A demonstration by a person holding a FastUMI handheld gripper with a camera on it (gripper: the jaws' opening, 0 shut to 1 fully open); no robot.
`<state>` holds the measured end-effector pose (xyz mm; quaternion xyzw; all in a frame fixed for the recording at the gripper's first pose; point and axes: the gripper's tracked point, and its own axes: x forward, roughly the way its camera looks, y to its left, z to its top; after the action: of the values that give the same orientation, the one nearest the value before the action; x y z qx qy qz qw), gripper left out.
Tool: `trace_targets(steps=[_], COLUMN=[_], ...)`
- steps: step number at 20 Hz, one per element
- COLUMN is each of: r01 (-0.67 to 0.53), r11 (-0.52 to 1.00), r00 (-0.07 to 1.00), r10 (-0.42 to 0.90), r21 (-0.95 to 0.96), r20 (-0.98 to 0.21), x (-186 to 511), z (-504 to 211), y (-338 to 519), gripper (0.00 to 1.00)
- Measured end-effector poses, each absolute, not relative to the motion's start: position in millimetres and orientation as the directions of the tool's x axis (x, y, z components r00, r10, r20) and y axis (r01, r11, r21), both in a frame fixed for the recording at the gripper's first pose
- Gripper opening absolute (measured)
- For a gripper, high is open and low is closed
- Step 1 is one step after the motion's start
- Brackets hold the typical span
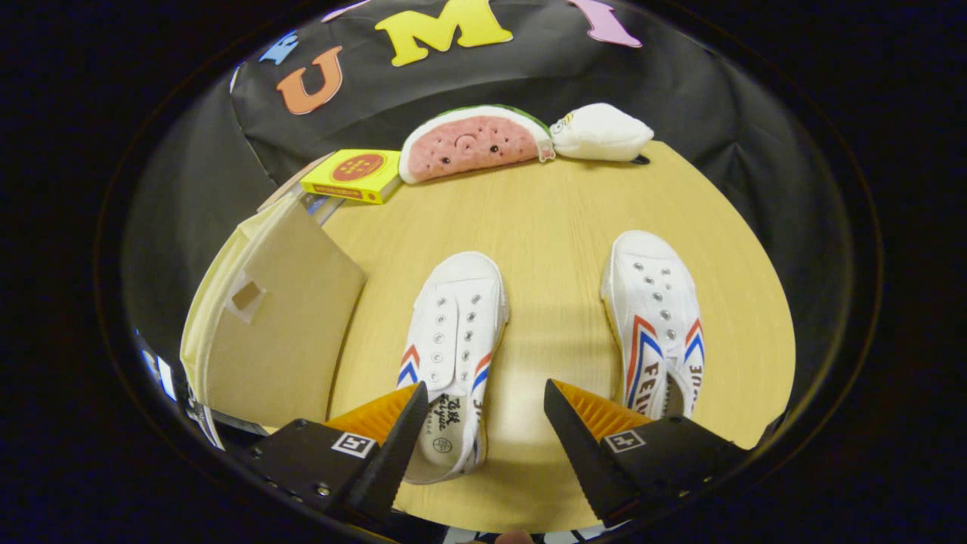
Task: Open the storage box then place both shoes into the box .Put the left shoe in first, then the right shoe, with the right side of both shoes facing outward in a uniform manner.
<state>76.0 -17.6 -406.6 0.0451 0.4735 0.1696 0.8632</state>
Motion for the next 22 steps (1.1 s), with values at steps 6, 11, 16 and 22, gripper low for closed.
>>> trace_targets(steps=[6, 11, 16, 22], r01=[-0.220, -0.189, -0.130, -0.096], r11=[0.922, 0.915, 0.905, 0.872], r00=[0.384, 0.348, 0.358, 0.442], r10=[0.381, 0.402, 0.424, 0.470], r21=[0.317, 0.356, 0.406, 0.481], r20=[-0.841, -0.847, -0.832, -0.764], x=[81.9, 79.4, 65.1, 50.9], z=[-429.4, -425.3, -401.0, -303.1], y=[-5.3, -0.2, 1.0, 15.1], gripper=[0.45, 0.02, 0.00, 0.00])
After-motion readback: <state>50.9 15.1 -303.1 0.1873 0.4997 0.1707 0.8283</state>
